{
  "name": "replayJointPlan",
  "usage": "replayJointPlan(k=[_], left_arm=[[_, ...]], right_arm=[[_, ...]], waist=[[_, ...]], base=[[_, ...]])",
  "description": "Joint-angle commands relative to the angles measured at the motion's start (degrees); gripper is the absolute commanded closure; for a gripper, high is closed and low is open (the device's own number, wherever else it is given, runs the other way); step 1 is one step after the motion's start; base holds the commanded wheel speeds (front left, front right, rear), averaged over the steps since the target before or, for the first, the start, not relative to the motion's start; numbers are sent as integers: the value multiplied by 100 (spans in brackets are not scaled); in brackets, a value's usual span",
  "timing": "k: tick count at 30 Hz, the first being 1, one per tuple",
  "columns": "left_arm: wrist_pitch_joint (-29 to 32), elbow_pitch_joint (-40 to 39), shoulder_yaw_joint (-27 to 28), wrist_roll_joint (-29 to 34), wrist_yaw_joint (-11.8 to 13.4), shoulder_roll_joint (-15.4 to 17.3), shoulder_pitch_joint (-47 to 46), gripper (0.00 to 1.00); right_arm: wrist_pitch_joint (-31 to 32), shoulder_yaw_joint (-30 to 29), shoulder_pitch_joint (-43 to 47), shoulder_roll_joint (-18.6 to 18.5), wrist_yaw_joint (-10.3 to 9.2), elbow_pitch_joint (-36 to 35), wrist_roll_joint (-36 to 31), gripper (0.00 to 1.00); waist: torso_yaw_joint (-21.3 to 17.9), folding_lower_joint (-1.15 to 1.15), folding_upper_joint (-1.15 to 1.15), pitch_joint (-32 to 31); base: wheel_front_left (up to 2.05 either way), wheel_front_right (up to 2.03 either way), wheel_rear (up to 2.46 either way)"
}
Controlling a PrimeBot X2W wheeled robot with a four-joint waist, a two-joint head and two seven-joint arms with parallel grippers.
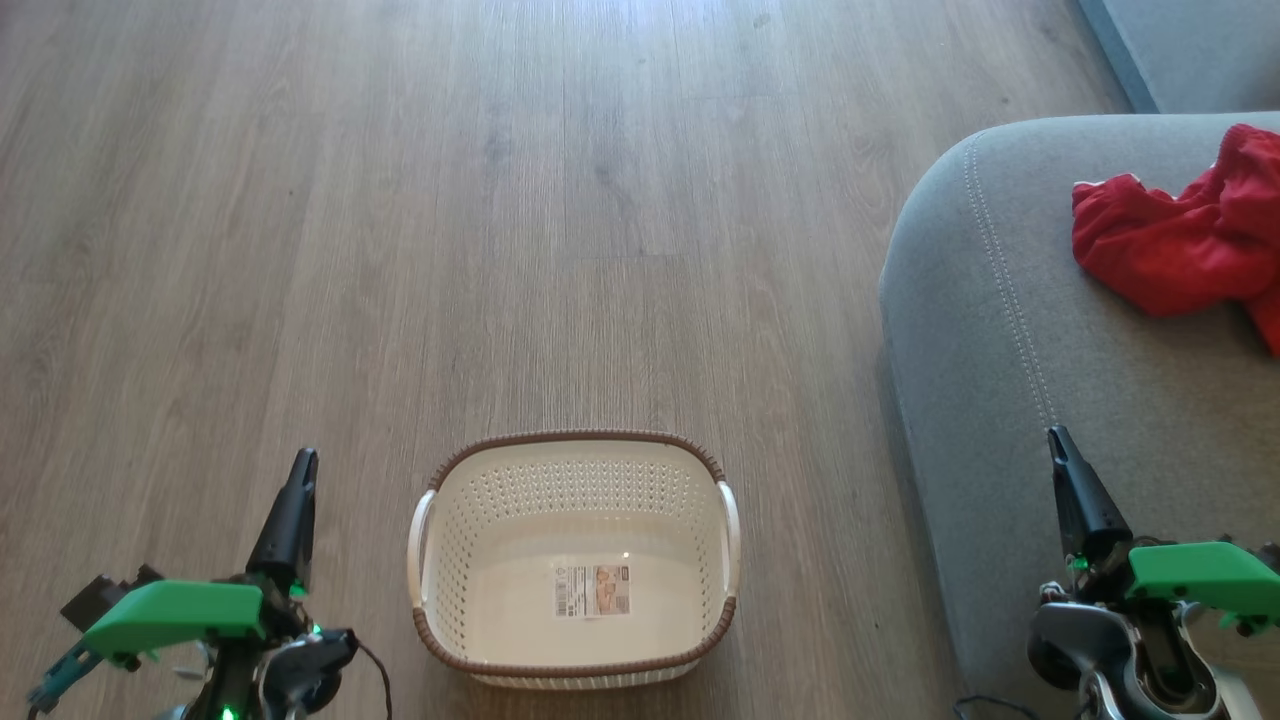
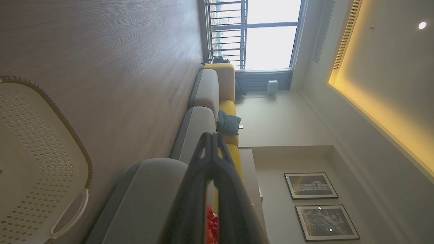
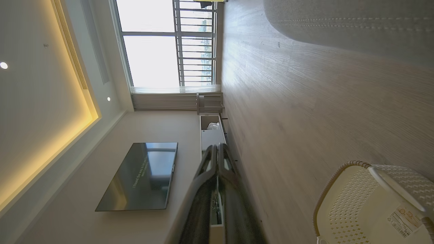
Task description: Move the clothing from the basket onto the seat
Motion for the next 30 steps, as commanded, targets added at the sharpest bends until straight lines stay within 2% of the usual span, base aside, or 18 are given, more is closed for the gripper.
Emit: replayJointPlan(k=[1,30], left_arm=[[38,-183,235,-25,-54,35,-266,100],[44,-183,242,-18,-54,30,-267,100]], right_arm=[[42,103,-285,-90,2,-183,22,100],[73,65,-288,-63,2,-181,-10,100]], waist=[[1,0,0,0],[1,0,0,0]], base=[[0,0,0],[0,0,0]])
